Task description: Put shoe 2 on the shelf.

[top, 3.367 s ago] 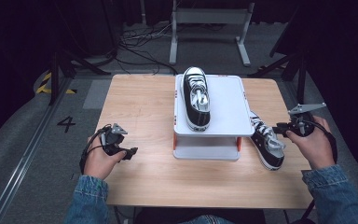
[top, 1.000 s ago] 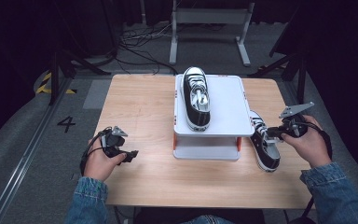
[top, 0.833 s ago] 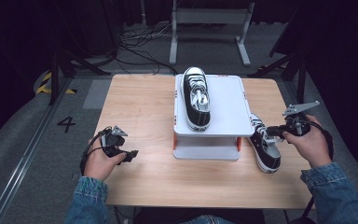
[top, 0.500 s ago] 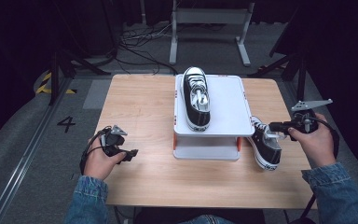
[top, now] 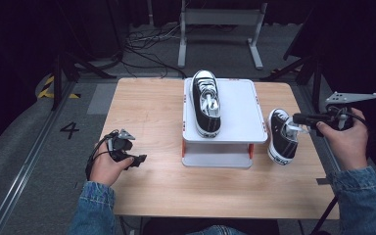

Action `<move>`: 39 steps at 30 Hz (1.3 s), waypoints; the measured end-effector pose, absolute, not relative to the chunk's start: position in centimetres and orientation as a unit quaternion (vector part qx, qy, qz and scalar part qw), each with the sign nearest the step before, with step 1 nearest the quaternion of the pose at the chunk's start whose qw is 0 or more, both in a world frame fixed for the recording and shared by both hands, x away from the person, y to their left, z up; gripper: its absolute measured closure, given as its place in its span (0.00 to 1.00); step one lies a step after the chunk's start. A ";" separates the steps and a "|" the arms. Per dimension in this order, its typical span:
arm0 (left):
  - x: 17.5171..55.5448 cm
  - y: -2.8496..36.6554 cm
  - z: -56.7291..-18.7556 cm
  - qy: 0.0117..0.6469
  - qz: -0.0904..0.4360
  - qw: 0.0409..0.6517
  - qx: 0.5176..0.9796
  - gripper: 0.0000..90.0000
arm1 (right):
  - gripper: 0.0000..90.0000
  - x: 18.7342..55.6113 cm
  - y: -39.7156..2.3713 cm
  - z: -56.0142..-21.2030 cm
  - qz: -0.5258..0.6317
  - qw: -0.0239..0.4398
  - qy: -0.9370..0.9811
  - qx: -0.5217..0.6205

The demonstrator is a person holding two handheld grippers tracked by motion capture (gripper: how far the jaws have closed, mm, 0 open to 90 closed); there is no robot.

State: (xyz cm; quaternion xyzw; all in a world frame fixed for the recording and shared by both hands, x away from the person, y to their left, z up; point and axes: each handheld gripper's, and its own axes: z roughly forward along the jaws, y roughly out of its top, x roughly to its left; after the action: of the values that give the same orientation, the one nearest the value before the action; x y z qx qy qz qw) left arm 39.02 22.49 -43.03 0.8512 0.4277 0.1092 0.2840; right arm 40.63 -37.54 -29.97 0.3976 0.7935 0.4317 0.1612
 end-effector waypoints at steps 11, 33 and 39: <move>38.7 22.8 -43.1 0.432 0.109 0.282 0.849 0.31 | 0.93 41.0 -38.1 -25.7 0.447 0.193 0.789 0.376; 37.4 24.3 -43.2 0.450 0.116 0.279 0.840 0.31 | 0.93 42.4 -33.6 -20.5 0.488 0.211 0.795 0.291; 37.4 24.5 -43.2 0.449 0.114 0.281 0.841 0.31 | 0.93 43.4 -30.8 -20.0 0.494 0.208 0.799 0.271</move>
State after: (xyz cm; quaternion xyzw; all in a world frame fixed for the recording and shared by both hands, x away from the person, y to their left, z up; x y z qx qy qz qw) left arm 37.43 24.49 -43.20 0.8405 0.4490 0.1138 0.2810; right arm 43.43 -30.82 -20.02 0.2713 0.7992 0.4944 0.2081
